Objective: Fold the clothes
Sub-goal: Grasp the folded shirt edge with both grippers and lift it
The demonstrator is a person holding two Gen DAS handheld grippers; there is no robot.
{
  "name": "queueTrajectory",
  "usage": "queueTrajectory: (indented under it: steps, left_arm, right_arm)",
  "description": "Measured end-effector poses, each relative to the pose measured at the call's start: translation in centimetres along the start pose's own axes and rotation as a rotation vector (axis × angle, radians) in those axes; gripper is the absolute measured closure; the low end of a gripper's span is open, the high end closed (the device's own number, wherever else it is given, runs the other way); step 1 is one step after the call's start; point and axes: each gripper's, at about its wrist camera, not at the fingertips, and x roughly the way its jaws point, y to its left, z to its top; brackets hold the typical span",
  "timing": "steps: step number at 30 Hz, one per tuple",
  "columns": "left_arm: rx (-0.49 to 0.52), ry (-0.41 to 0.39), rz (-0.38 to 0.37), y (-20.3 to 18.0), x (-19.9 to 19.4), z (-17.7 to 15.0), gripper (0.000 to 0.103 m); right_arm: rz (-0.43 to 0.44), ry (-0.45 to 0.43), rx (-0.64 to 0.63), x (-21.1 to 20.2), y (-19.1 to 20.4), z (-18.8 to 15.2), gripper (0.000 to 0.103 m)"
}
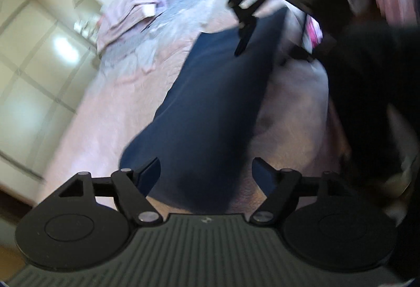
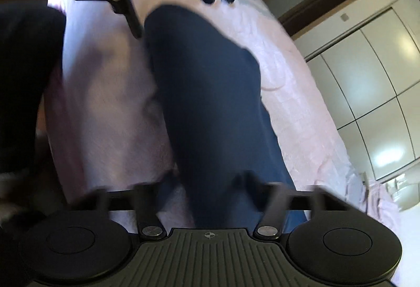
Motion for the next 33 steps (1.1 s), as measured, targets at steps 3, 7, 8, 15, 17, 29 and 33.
queueTrajectory:
  steps: [3,7,8,15,17,29,33]
  left_arm:
    - [0.101,0.028,0.057,-1.5,2.1,0.8,0.029]
    - [0.191,0.058,0.131,-2.3,4.7,1.9,0.029]
    - [0.207,0.072,0.136,-2.3,5.2,2.0,0.032]
    - [0.201,0.132,0.097,-1.4,7.0,1.7,0.061]
    - [0.185,0.128,0.084,-0.7,6.6,1.7,0.063]
    - [0.034,0.101,-0.021,4.5,6.5,2.7,0.063]
    - [0.075,0.113,-0.012,3.5,6.9,2.6,0.057]
  right_arm:
    - [0.022,0.0,0.037,-0.3,-1.1,0.2,0.077]
    - [0.036,-0.007,0.093,-1.6,-2.6,0.5,0.079]
    - [0.036,-0.009,0.101,-2.0,-2.9,0.5,0.08]
    - [0.019,-0.021,0.113,-3.2,-1.4,-0.7,0.076]
    - [-0.015,-0.02,0.075,-2.5,-0.3,-0.6,0.058]
    - [-0.073,-0.055,0.093,-0.1,-1.6,0.4,0.05]
    - [-0.115,0.024,-0.016,1.4,-0.7,-1.5,0.05]
